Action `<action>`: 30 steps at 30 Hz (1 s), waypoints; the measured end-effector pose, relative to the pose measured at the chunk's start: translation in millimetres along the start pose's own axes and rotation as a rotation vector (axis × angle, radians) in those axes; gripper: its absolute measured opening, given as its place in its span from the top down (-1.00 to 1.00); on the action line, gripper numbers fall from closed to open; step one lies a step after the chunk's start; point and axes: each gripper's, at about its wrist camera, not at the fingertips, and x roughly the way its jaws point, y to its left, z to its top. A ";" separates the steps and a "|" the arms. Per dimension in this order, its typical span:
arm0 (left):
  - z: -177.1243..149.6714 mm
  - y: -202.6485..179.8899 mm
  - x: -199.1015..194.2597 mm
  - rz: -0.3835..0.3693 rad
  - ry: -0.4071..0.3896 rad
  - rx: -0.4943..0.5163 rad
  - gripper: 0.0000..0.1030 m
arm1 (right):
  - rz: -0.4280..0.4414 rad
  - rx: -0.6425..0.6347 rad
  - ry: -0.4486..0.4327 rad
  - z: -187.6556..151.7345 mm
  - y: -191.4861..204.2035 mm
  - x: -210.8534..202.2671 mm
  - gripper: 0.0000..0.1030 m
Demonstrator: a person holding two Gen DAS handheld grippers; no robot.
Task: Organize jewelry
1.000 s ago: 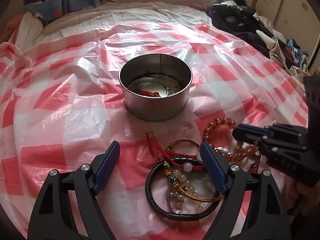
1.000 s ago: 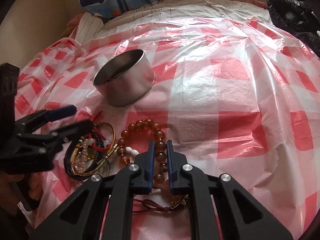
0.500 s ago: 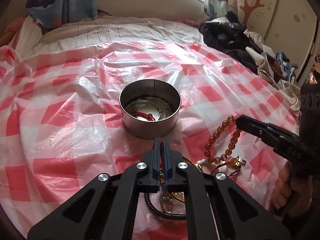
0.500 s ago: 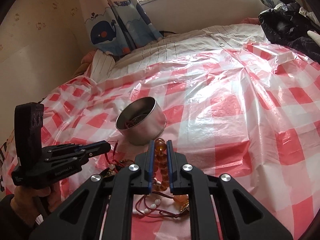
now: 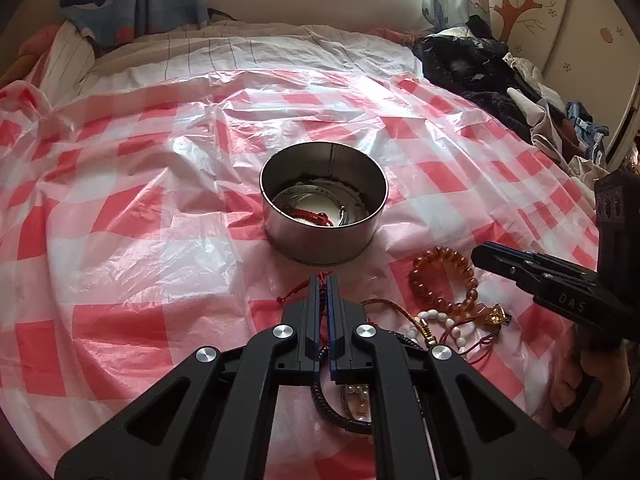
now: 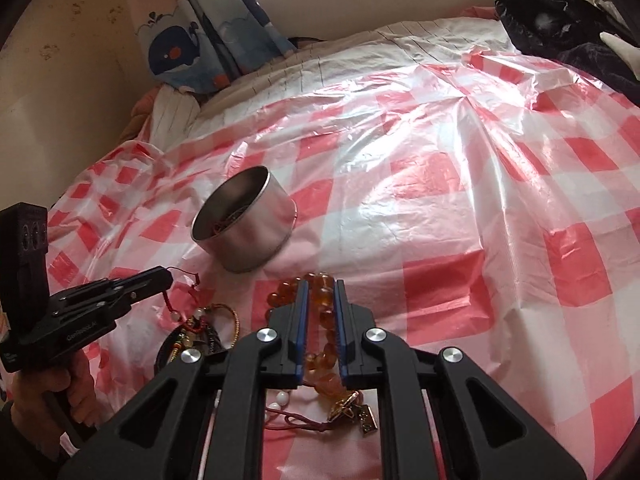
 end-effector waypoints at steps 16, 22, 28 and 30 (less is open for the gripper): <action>-13.5 -10.3 24.1 0.050 0.094 0.064 0.88 | -0.035 -0.135 0.135 -21.7 23.5 26.9 0.76; -6.1 -12.1 3.6 0.025 0.040 0.065 1.00 | 0.069 -0.057 0.036 -13.0 16.6 3.0 0.76; 1.0 -1.9 -15.6 0.015 -0.016 0.030 1.00 | 0.115 -0.044 -0.079 -3.4 18.4 -20.0 0.76; 1.9 3.0 -18.0 0.004 -0.023 0.009 1.00 | 0.134 -0.031 -0.113 -0.6 16.8 -27.0 0.76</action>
